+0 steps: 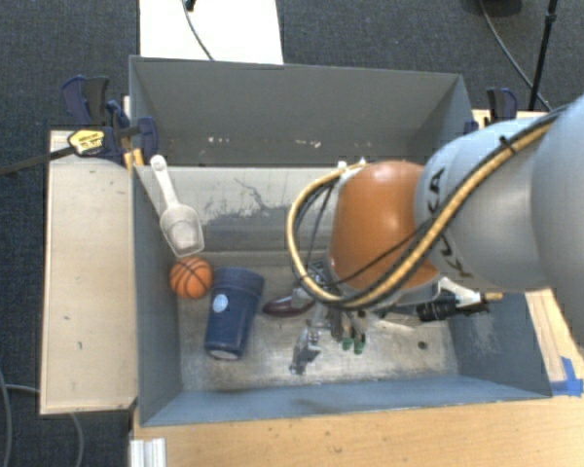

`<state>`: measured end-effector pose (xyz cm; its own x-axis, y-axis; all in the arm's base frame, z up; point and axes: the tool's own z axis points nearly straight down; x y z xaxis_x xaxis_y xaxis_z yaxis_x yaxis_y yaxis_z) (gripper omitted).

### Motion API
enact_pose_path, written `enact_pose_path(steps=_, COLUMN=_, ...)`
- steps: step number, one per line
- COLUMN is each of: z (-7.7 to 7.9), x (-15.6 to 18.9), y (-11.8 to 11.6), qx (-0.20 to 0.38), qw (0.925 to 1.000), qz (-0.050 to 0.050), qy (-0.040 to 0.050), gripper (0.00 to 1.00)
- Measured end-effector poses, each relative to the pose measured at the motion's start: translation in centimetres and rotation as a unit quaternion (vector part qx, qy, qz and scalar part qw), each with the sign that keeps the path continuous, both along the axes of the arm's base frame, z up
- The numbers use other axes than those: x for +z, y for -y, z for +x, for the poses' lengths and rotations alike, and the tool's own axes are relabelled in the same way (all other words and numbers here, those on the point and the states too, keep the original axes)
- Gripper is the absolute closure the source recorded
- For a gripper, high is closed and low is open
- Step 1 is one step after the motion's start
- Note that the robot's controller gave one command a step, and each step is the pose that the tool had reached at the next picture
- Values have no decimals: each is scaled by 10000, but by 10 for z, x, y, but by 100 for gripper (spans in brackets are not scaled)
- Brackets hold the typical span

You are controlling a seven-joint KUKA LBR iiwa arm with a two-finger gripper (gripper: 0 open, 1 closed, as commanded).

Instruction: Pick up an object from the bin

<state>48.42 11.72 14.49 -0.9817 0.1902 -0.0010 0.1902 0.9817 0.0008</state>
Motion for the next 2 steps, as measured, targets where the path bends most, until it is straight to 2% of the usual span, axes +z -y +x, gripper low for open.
enact_pose_path(steps=1, z=56, x=-45, y=51, qx=136, qw=9999, qz=13, qy=48, gripper=0)
enact_pose_path(steps=2, z=67, x=-70, y=17, qx=-10, qw=10000, qz=-1, qy=46, gripper=100)
